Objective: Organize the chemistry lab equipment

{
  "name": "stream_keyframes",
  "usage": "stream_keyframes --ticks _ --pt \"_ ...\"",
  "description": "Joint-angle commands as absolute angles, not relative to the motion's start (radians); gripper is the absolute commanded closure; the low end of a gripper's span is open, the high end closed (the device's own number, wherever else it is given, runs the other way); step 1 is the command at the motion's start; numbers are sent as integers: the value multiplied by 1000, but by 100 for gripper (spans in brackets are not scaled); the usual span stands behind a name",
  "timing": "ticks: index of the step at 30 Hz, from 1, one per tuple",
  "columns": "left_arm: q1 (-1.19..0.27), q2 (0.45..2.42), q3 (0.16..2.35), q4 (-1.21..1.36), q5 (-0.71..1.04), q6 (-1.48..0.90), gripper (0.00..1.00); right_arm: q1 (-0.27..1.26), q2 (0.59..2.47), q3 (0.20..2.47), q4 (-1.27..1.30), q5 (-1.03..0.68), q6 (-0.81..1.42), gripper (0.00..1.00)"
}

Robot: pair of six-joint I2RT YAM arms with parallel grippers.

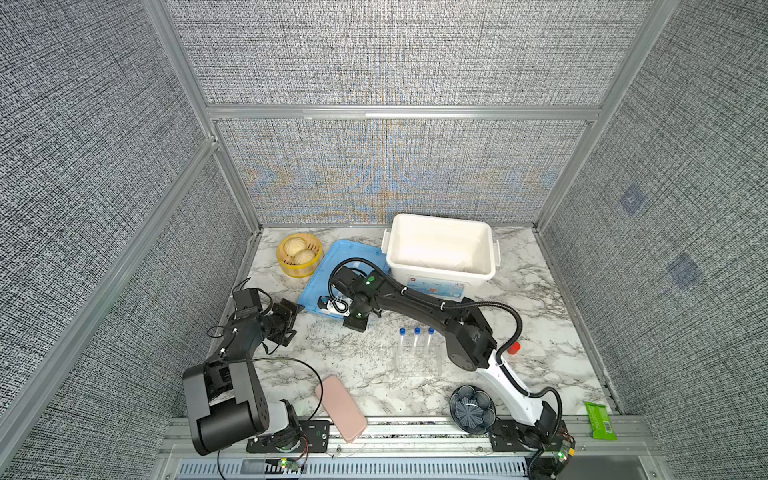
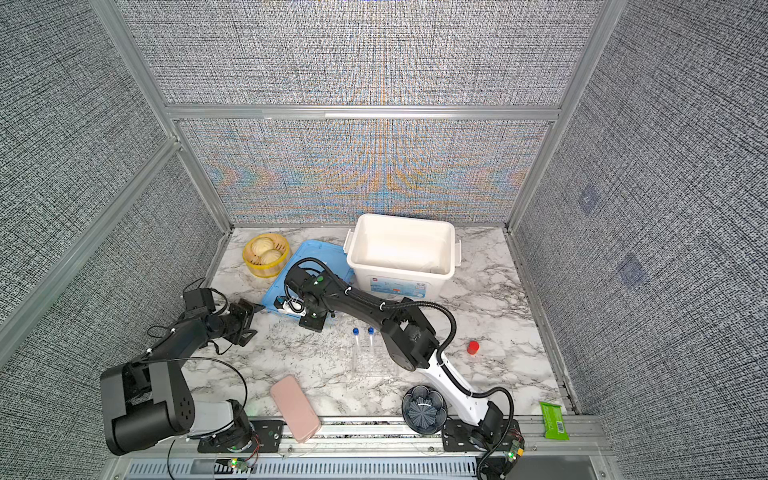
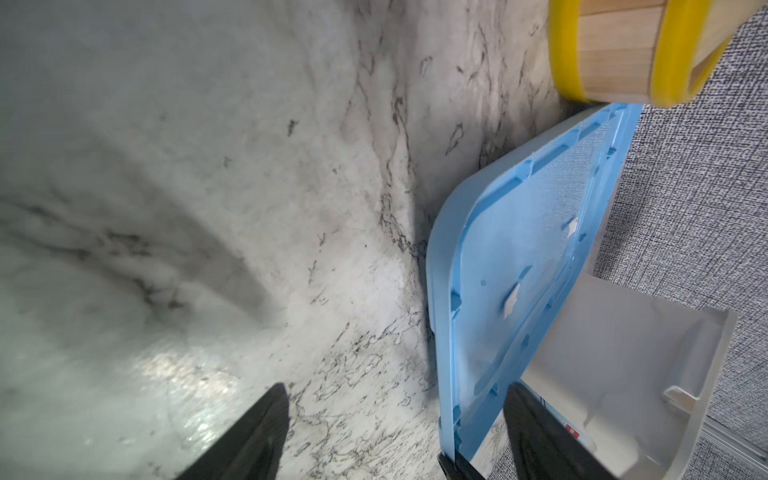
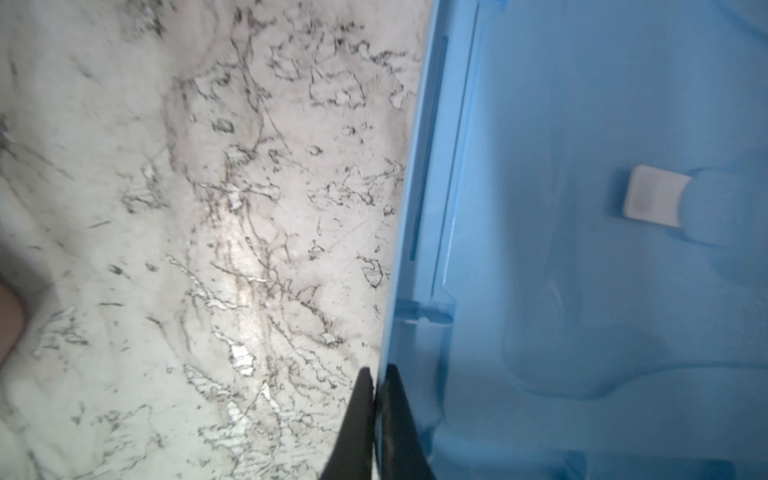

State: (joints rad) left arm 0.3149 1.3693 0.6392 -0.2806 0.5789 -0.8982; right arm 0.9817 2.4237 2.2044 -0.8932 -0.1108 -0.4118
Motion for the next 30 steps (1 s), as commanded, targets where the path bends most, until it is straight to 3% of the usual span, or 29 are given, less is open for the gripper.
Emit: stream_keyframes --ticks 1,17,22,30 --pt "316 1377 643 -236 614 -899 16 983 2397 2182 -839 -171 -382 100" --pt "316 1434 623 -130 652 -931 17 986 2333 2073 -713 -319 -303 100" --pt "316 1433 636 -166 614 -918 17 986 2374 2095 -799 -230 -314 72" --pt "315 1416 647 -192 573 -925 17 989 2462 2167 -843 -190 -269 69"
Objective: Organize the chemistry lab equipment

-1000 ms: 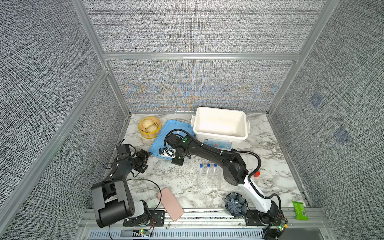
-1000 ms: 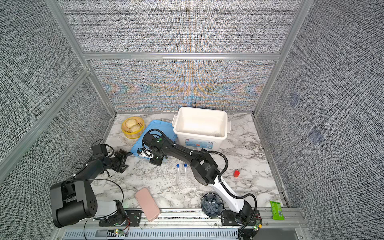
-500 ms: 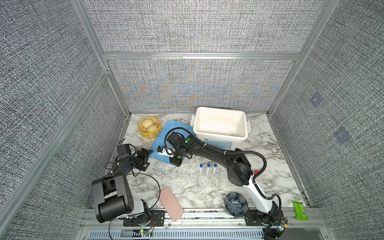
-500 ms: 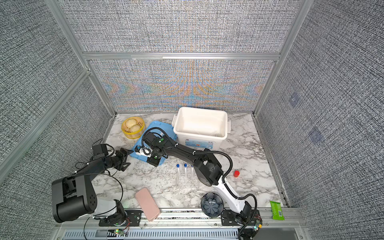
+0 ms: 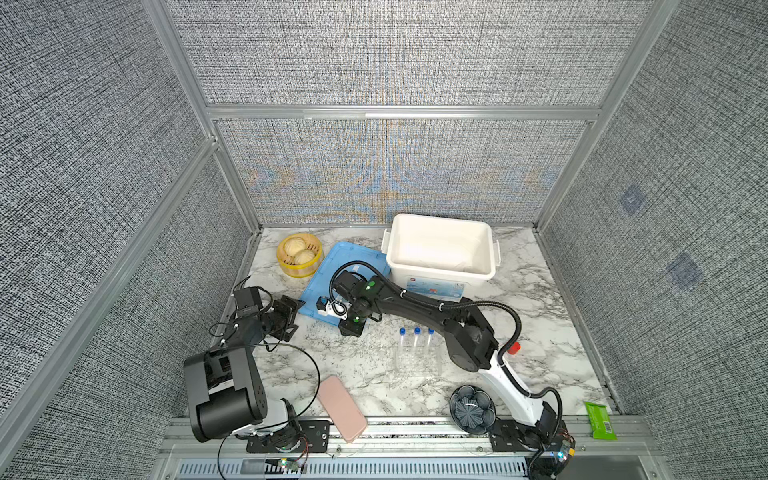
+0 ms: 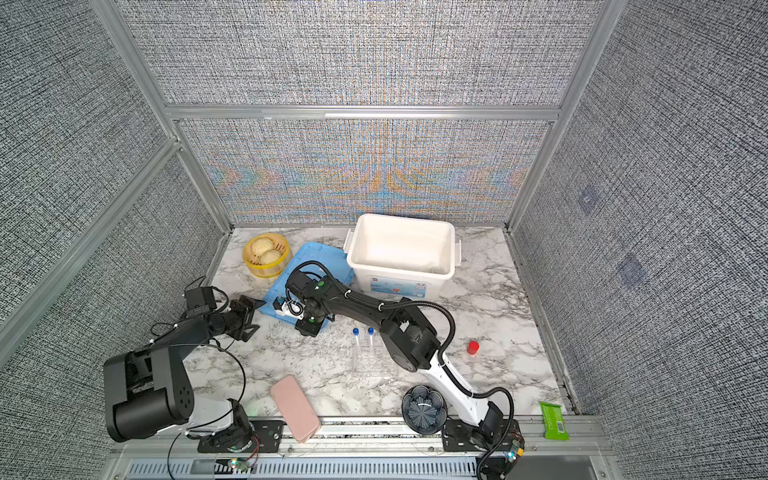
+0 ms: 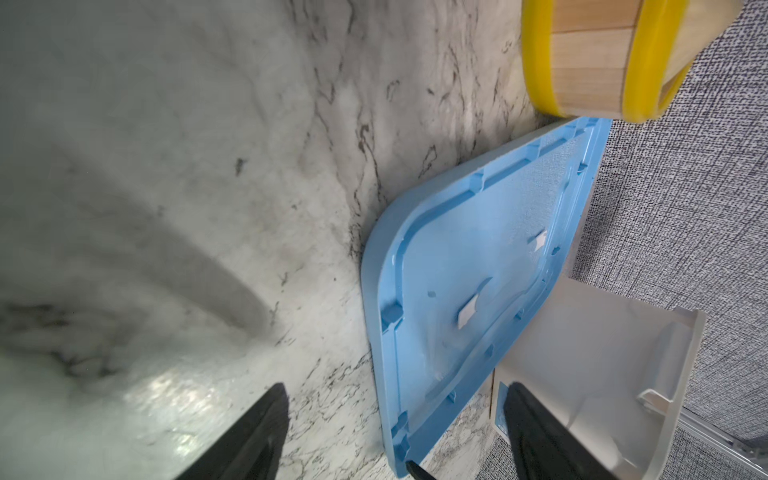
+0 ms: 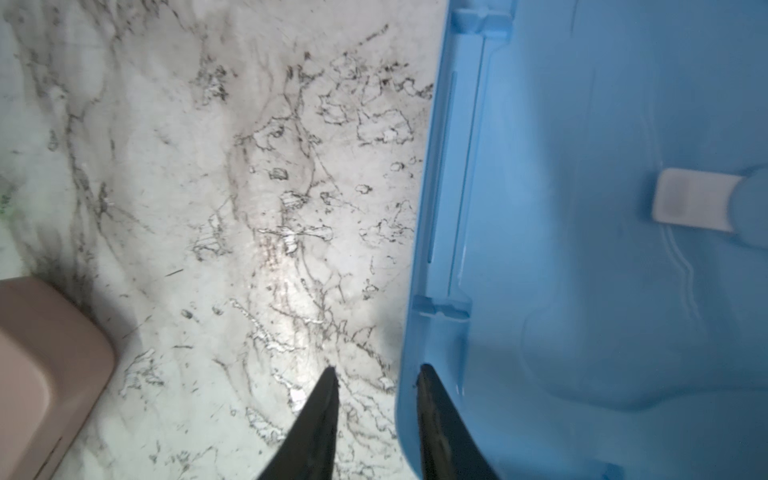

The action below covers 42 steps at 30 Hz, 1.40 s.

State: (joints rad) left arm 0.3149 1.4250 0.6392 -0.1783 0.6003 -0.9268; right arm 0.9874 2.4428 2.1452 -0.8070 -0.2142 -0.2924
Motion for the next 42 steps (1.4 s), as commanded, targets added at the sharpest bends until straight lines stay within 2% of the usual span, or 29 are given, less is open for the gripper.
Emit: stream_keyframes --ticks 1,7,11,12,27,35,36,37,38,42 --pt "315 1413 647 -192 572 -926 17 992 2475 2178 -850 -182 -266 70" --pt "316 1417 644 -195 572 -926 17 1009 2517 2200 -850 -107 -272 80" --pt "316 1418 637 -184 578 -931 17 1026 2531 2204 -853 -39 -279 98" --pt "316 1420 637 -184 579 -930 17 1029 2528 2206 -855 -25 -282 100" --pt "315 1412 608 -107 604 -935 15 1032 2368 2095 -713 -68 -235 100" --pt "316 1444 593 -32 620 -963 15 1033 2365 2080 -687 -123 -191 100" --pt "316 1447 594 -36 617 -963 15 1032 2371 2083 -684 -111 -175 98" --pt "316 1450 596 -44 612 -963 15 1032 2377 2080 -675 -107 -161 85" --pt "316 1451 599 -56 604 -963 16 1032 2383 2078 -663 -107 -151 78" --pt "319 1439 600 -73 578 -968 16 1031 2449 2117 -630 -113 -111 73"
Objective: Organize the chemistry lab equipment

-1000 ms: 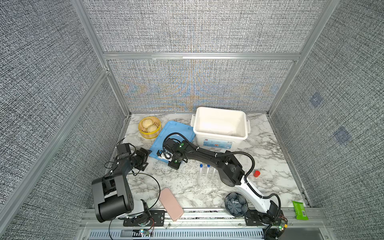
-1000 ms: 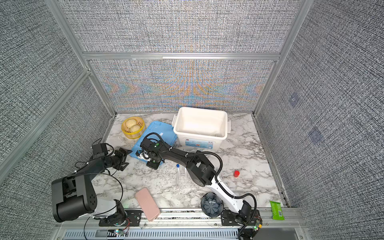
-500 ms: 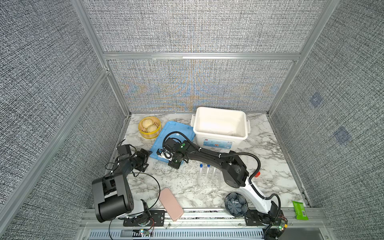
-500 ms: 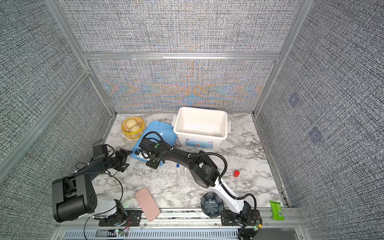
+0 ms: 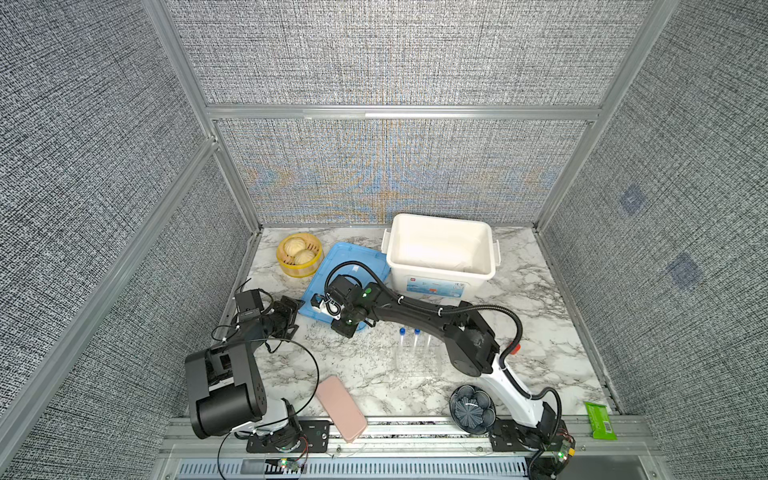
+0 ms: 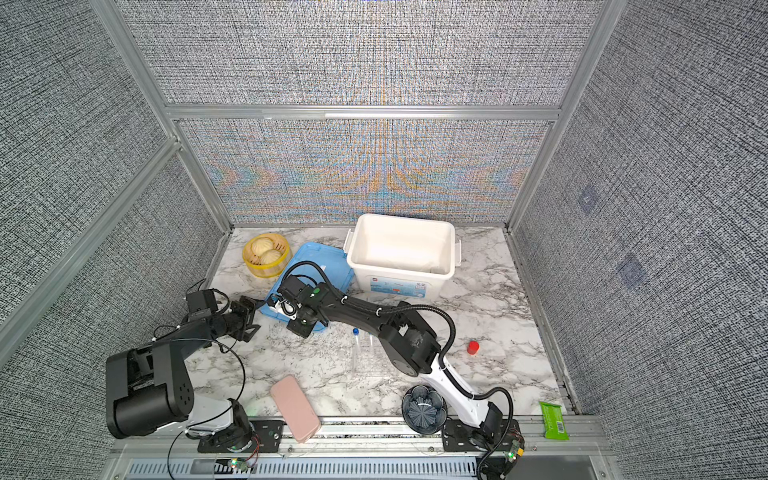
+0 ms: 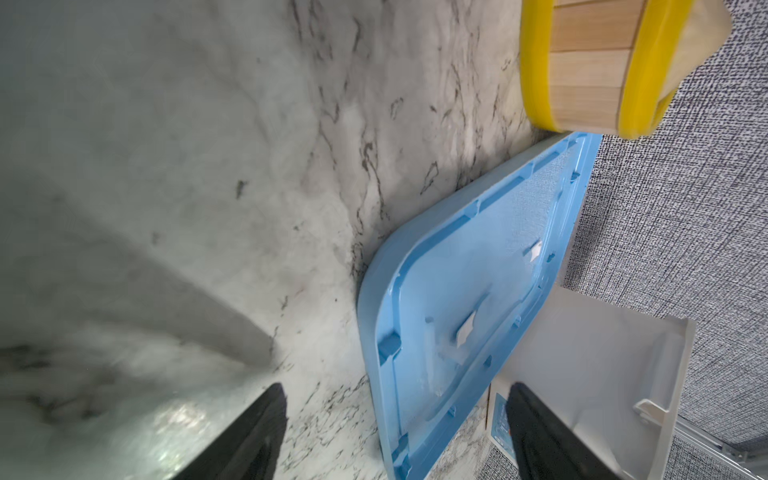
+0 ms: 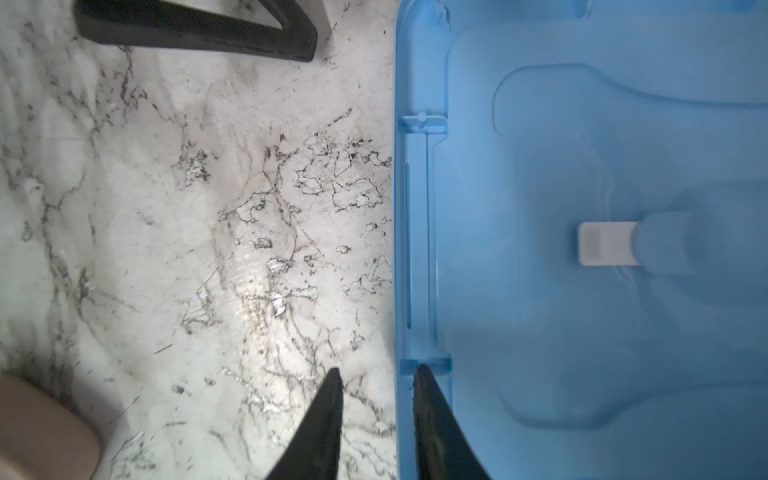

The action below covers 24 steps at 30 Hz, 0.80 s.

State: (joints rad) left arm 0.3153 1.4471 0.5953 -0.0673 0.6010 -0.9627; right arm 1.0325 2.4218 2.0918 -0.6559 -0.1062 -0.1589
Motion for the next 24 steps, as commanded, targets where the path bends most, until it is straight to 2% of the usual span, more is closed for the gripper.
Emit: stream_keyframes --ticks 1,7,8,9,10,12,19,24 --pt "320 1432 603 -86 565 -967 16 1031 2468 2141 -632 -110 -101 72" --pt "346 1387 622 -178 512 -960 16 1037 2554 2242 -668 -63 -87 72" --pt "350 1381 624 -187 509 -956 16 1038 2557 2243 -669 -56 -88 75" --pt "354 1377 624 -193 509 -953 16 1038 2561 2242 -670 -55 -89 87" --pt "359 1376 621 -194 509 -952 16 1037 2567 2240 -675 -56 -93 94" --pt "362 1378 617 -193 512 -951 16 1041 2580 2242 -689 -34 -93 100" --pt "361 1397 583 -141 549 -966 16 1057 2559 2234 -711 24 -100 100" --pt "361 1408 563 -89 593 -977 21 1054 2459 2157 -612 -55 -71 100"
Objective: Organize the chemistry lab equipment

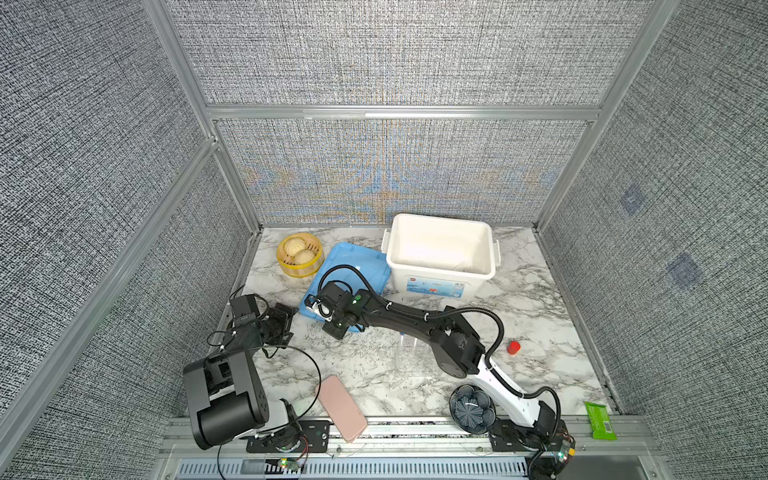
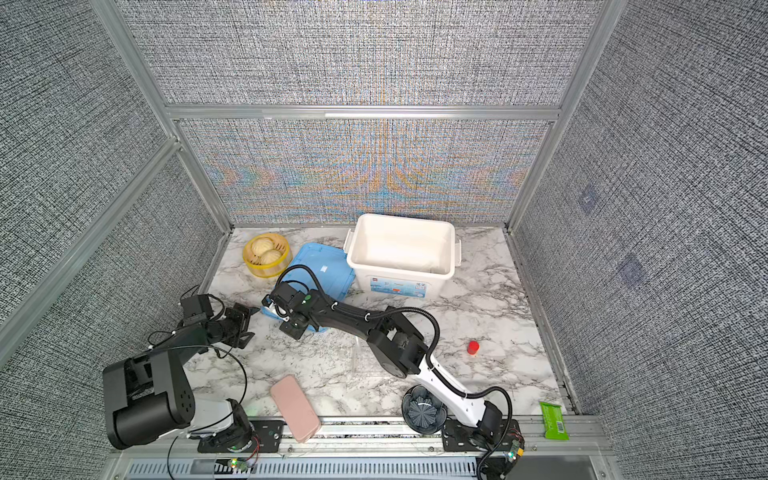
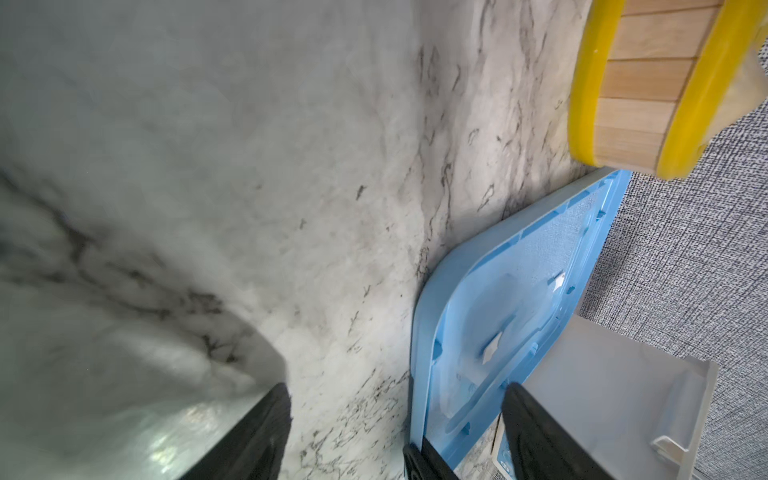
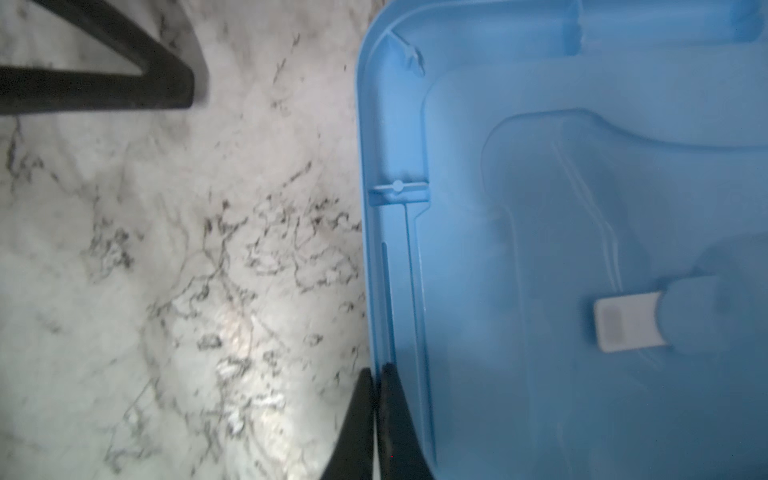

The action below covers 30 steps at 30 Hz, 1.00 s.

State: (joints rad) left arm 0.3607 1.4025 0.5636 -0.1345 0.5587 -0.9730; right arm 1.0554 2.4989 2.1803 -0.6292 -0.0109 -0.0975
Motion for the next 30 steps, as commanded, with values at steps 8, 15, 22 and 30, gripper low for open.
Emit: stream_keyframes --ticks 8,15,22,30 --pt "358 1416 518 16 625 -997 28 1054 2380 2109 -525 -126 -34 100" --pt "315 1416 510 35 627 -1039 40 1007 2224 1994 -531 -83 75 78" --pt "214 1267 574 -257 434 -1030 53 951 1944 1776 -449 -80 103 58" --pt "64 1282 769 -638 213 -1029 60 904 1656 1555 -383 17 84 54"
